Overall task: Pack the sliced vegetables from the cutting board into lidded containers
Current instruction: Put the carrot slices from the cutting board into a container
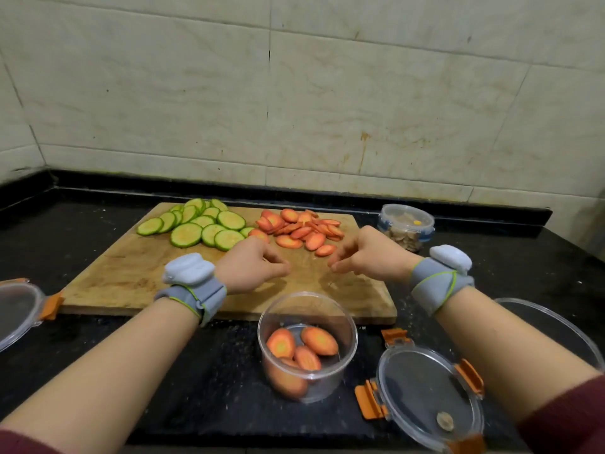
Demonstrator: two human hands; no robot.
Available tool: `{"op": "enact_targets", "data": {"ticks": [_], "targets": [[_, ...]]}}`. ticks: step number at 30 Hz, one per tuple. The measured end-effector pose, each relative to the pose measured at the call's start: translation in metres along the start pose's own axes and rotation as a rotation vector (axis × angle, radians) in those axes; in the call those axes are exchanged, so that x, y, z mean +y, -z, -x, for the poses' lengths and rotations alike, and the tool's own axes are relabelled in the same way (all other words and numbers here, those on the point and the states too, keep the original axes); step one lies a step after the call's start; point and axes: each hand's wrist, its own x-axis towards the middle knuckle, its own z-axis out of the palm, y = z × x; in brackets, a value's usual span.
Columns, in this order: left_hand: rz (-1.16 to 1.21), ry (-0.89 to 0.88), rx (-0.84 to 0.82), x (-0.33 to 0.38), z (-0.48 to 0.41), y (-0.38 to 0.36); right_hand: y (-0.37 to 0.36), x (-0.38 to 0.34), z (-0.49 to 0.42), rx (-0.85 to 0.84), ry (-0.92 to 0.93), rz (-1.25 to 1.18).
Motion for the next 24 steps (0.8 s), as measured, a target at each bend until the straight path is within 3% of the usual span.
{"op": "enact_targets", "data": {"ticks": [5,10,13,19,24], "targets": [[-0.293,0.038,0.223,-0.015,-0.048,-0.017,-0.013,0.023,-0.047,0.070,-0.026,0.396],[-0.647,0.034,0.216,-0.024,-0.087,-0.022,-0.015,0.025,-0.087,-0.006,0.049,0.585],[-0.722,0.099,0.226,-0.023,-0.097,-0.028,-0.021,0.030,-0.099,-0.009,0.030,0.709],[-0.754,0.119,0.218,-0.023,-0.110,-0.033,-0.015,0.042,-0.107,0.055,0.109,0.660],[-0.612,0.203,0.169,-0.021,-0.110,-0.025,-0.012,0.047,-0.095,0.053,0.197,0.527]]}}
